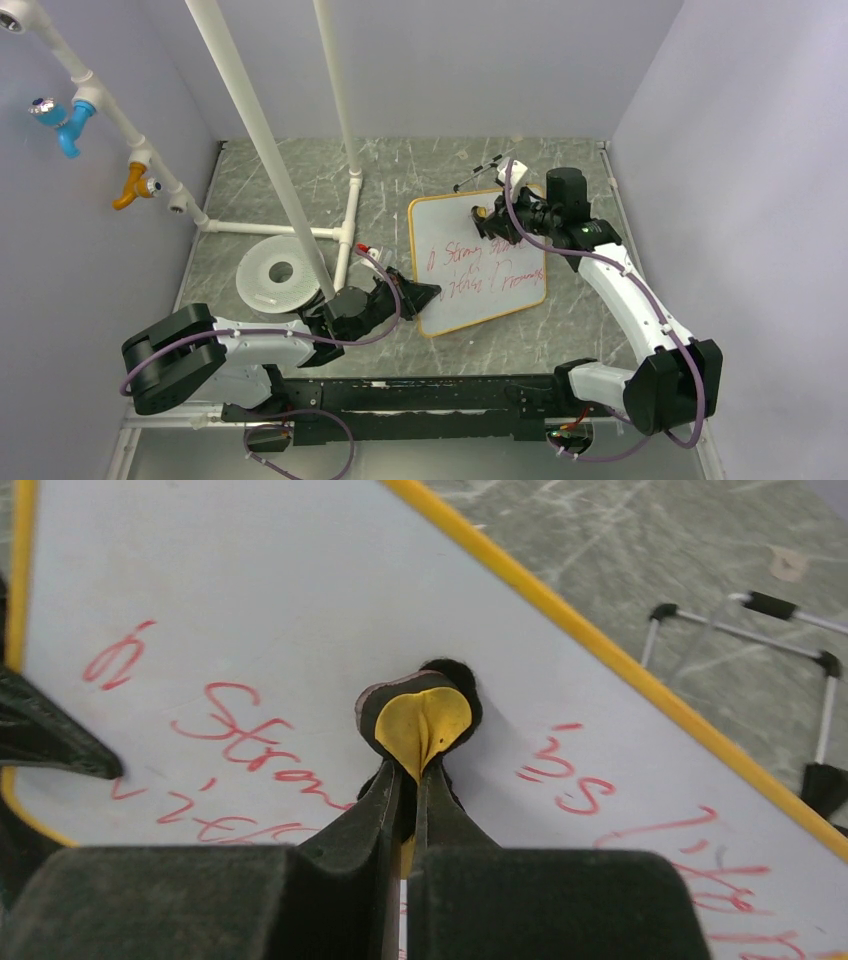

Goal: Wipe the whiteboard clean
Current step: Erase the whiteboard at the center of the board.

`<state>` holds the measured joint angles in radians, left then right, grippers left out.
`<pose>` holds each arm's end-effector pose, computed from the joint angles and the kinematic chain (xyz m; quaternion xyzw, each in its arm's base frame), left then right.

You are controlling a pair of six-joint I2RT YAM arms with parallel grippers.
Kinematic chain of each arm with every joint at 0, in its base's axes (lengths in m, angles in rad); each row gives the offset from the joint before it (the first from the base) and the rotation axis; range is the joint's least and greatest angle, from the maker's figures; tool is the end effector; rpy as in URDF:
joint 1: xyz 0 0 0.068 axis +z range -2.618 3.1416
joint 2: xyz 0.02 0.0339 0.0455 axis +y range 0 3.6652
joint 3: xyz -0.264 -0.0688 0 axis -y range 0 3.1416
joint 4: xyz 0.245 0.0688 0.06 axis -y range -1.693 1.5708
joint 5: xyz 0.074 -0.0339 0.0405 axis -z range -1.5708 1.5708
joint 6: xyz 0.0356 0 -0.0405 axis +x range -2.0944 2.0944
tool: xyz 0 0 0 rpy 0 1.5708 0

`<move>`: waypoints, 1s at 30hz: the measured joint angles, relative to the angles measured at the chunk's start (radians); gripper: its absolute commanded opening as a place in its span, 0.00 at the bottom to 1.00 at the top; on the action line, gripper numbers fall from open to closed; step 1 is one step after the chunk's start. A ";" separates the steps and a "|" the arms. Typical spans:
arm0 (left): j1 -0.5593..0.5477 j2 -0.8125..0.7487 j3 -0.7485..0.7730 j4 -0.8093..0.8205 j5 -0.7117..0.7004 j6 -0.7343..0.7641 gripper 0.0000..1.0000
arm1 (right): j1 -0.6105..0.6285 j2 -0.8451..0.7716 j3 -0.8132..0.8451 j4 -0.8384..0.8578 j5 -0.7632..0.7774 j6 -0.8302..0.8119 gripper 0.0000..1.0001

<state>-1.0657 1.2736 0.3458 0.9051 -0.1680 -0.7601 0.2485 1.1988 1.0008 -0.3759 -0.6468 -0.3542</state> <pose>0.1246 -0.2130 0.2034 0.0505 0.7132 -0.5145 0.4734 0.2487 0.0852 0.3145 -0.3923 0.7502 0.2548 0.4674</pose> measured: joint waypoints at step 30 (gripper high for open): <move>0.016 0.001 -0.002 -0.003 0.019 -0.008 0.00 | 0.004 0.002 -0.013 0.012 -0.031 -0.074 0.00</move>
<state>-1.0500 1.2743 0.3443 0.9016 -0.1493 -0.7681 0.2527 1.2003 0.9878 -0.3641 -0.6773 -0.4282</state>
